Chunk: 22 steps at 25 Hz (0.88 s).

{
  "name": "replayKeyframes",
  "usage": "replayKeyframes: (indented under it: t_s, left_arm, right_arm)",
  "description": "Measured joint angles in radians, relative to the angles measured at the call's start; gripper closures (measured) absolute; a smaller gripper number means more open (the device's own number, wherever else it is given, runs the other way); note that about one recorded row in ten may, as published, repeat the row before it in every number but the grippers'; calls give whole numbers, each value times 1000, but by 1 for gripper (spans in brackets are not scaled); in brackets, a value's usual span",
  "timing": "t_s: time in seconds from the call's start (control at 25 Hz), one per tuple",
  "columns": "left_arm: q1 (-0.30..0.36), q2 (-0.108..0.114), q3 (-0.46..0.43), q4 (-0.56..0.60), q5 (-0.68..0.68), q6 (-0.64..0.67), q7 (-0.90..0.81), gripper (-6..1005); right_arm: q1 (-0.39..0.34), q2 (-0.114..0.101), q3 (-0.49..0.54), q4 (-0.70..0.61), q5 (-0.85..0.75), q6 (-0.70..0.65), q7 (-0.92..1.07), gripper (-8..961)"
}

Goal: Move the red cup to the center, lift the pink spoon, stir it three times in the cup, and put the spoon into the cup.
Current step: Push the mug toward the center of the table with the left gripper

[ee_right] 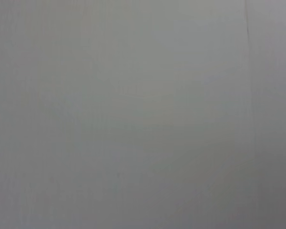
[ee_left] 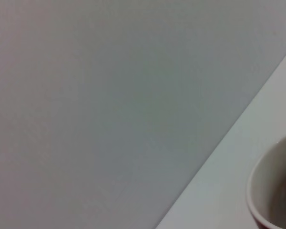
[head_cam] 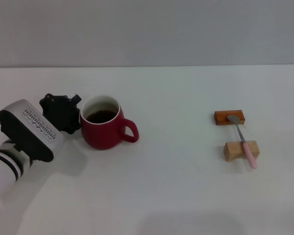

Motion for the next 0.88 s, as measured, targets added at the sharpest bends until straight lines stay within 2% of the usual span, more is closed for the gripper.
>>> replayKeyframes:
  t_s: [0.64,0.88]
  left_arm:
    - [16,-12,91,-48,0,1,-11,922]
    - [29,-13,98,-68,0,-2,-12,917]
  right_arm:
    - [8,0,-2,0,0,3,0,378]
    - [7,0,-4,0,0,3,0,378]
